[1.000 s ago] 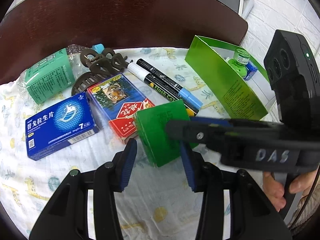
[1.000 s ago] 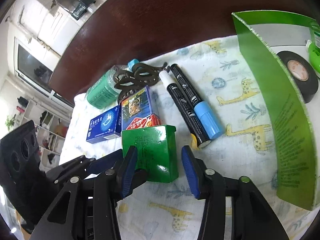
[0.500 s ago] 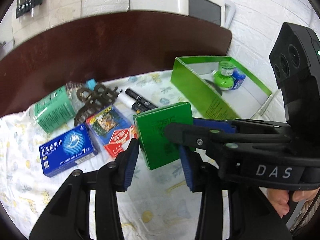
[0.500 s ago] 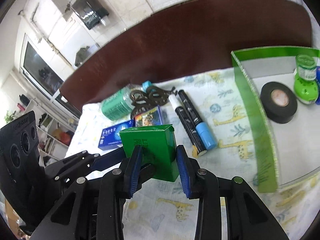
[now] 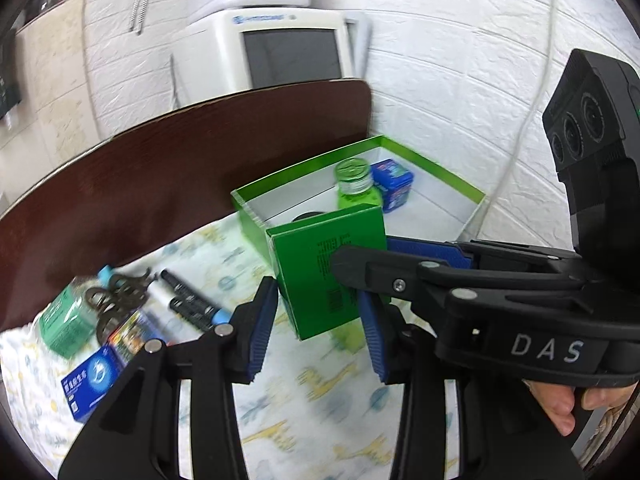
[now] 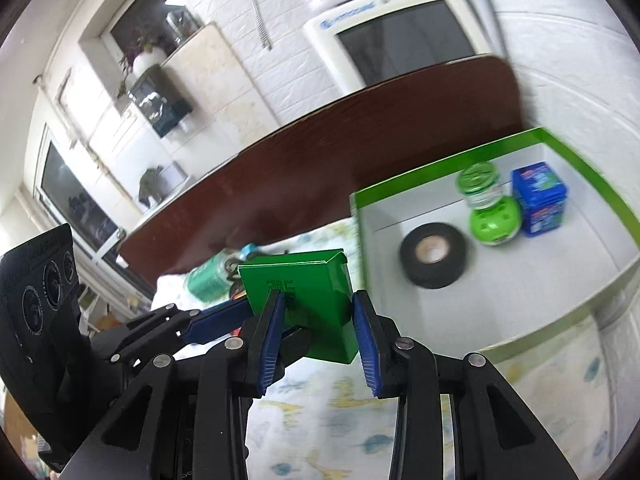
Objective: Organize rigid objects
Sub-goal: 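Carry the small green box into the green-rimmed box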
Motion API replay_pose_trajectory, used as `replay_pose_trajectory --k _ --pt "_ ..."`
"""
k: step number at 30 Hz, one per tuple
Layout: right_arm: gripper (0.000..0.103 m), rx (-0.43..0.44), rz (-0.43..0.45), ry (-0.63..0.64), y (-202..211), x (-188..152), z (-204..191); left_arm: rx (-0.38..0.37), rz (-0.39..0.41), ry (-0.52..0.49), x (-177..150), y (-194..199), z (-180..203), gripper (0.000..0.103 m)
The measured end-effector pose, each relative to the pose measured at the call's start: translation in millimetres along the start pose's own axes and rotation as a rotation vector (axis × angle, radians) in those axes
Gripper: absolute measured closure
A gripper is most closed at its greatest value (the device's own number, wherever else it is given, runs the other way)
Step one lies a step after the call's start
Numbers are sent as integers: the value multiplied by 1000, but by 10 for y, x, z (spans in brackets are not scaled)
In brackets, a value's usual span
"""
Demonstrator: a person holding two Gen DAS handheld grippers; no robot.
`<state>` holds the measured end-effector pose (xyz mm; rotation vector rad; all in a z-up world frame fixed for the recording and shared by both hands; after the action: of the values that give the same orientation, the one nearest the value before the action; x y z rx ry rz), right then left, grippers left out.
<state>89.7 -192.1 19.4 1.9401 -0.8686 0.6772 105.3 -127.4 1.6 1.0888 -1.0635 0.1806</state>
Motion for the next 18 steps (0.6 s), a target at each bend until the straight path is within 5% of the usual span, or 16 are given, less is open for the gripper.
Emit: replay_pose_trajectory --k 9,18 --pt "66 -31 41 -59 225 85 531 -24 -33 -58 193 -279 445 63" --pt "66 -22 6 -87 106 94 828 -26 -82 -31 195 -508 489 63"
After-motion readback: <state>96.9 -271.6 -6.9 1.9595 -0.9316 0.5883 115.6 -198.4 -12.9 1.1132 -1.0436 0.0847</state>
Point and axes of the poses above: each gripper's, at about its wrist camera, not at the fingertips, and y roughly against the way its jaws point, z to its right, x to its top, the point moved 5 cm from there along -y, roughly the way its jaws point, and after that the axes turned 2 degrees about z, right-handed, at the moved point
